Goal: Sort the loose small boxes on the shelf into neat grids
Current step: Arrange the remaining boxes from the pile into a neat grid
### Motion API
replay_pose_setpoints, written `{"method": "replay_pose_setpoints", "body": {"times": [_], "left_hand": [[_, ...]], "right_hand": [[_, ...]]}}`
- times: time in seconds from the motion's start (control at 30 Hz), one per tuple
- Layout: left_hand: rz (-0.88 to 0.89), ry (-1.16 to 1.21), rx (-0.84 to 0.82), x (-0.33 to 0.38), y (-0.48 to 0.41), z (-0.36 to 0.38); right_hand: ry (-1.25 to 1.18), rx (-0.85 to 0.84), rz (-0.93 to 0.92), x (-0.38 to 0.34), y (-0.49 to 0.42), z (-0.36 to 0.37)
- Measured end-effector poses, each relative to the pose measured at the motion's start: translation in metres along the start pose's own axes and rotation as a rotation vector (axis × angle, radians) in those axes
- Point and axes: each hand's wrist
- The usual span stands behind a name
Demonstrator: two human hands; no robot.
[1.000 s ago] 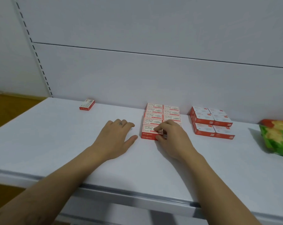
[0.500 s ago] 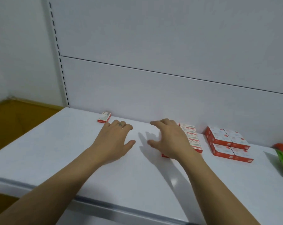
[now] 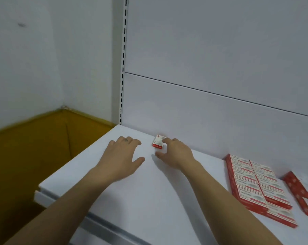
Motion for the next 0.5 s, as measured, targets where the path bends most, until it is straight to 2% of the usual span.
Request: {"method": "replay_pose_setpoints", "body": {"times": [0.17,0.5], "left_hand": [[0.007,0.029,0.013,-0.022,-0.008,-0.005],[0.040,0.134,-0.024,-0.036,-0.017,-0.009]], "right_hand": [[-0.010,0.000,0.138,-0.026,-0.030,0.017],[0.068,0.243,0.260,-0.044,-0.050,0.035]]}}
Point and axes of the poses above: each hand's wrist, its own y-axis away from the middle knuckle, its own z-axis out of the palm, x = y × z, and after that the axes turned 13 degrees about y, right-handed
